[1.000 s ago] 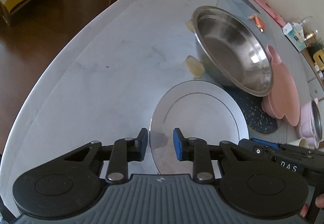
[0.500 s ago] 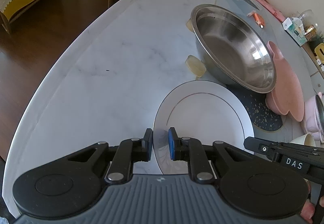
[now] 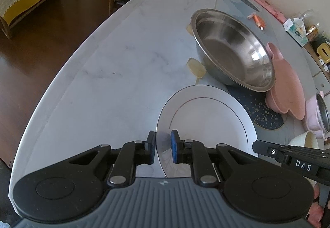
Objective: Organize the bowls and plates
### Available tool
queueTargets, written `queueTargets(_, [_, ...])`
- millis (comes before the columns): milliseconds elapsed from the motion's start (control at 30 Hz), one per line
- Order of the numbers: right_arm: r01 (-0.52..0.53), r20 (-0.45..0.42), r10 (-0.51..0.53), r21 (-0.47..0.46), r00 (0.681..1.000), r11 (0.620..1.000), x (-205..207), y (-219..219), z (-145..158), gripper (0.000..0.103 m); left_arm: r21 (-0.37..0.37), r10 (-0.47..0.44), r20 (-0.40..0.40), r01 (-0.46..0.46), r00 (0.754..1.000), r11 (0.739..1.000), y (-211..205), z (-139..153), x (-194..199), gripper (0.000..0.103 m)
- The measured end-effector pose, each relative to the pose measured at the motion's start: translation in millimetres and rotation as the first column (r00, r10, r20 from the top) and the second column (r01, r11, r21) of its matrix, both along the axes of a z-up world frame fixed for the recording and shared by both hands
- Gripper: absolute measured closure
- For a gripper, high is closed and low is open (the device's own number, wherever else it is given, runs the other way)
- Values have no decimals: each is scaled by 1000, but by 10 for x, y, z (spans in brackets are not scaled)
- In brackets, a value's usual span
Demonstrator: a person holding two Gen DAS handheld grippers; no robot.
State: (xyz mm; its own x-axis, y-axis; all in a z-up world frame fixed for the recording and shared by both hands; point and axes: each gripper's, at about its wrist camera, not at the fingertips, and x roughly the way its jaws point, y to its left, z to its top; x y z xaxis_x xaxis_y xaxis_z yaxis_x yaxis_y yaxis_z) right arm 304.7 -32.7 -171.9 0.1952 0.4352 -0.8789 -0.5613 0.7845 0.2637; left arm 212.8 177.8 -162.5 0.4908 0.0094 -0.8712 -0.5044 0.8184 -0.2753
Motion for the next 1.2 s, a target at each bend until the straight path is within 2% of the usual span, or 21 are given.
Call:
queueTargets(333, [45, -2, -45, 38, 999, 998, -118, -172, 155, 97, 36, -42, 43, 41, 998, 999, -152, 249, -126, 89])
queueTargets(533, [79, 0, -80, 67, 997, 995, -231, -352, 308, 97, 30, -73, 67, 71, 995, 997, -262, 369, -220, 89])
queueTargets(1200, [211, -24, -210, 107, 977, 972, -686, -1007, 470, 98, 26, -198, 79, 197, 977, 980, -808, 491, -474, 89])
